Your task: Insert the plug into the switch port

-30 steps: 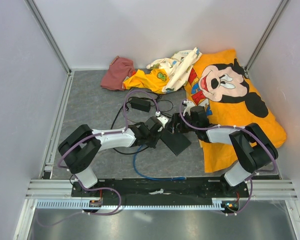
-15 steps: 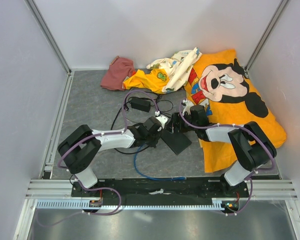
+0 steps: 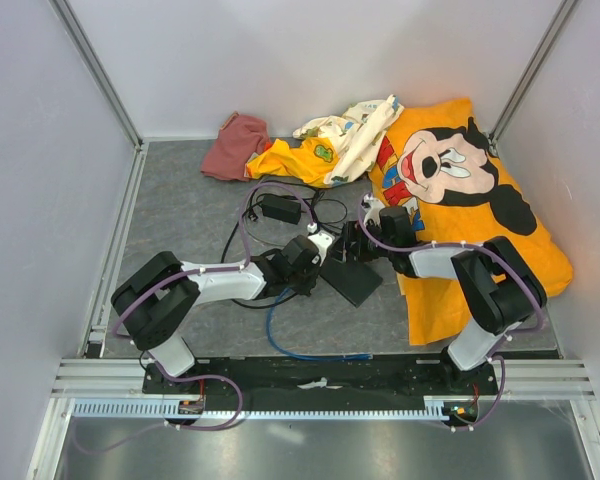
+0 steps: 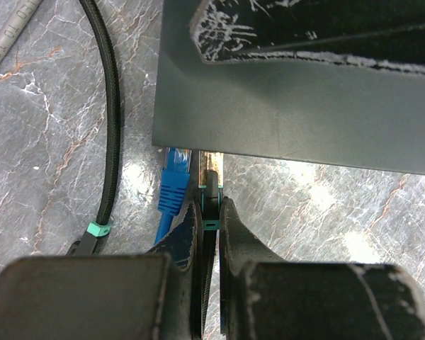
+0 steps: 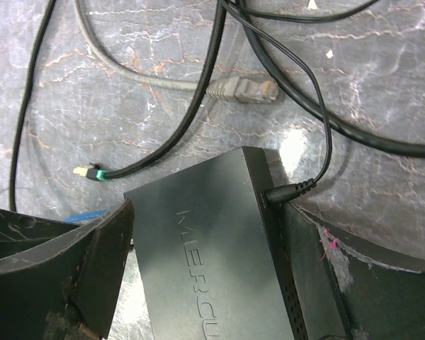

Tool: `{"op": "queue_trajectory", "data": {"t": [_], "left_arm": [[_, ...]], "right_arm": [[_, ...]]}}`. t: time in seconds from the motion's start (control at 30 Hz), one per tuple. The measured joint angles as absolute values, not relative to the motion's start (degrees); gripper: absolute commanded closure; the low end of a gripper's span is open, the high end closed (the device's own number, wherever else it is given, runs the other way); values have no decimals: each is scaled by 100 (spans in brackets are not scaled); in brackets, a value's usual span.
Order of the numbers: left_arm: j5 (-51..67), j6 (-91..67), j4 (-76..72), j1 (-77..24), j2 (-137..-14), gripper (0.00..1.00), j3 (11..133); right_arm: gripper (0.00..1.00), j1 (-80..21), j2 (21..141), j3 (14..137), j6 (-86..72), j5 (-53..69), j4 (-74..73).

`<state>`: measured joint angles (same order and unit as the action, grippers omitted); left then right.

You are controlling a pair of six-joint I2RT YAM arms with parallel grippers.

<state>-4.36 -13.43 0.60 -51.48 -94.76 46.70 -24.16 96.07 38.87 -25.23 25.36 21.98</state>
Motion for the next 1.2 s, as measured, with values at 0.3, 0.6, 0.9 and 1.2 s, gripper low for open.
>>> {"op": "queue_trajectory", "data": {"t": [0.3,0.6,0.9,1.2], "left_arm": [[-740,-1500,67,-5175,-9476,98,4670],[-840,-1603,93,-5194,-9509,98,4711],[-843,-1559,95,-5194,-9546,98,4759],[-945,-1544,154,-5194,-9623,98,4851]], "right_arm": [[12,-2338,9837,4077,-2622,2910,2224],[13,-2383,9848,3981,-2720,2873,2447],[14,-2602,9902,3750,-2910,2467,3098],[14,-2766,9821,3358,-3175,1944,3736]]}}
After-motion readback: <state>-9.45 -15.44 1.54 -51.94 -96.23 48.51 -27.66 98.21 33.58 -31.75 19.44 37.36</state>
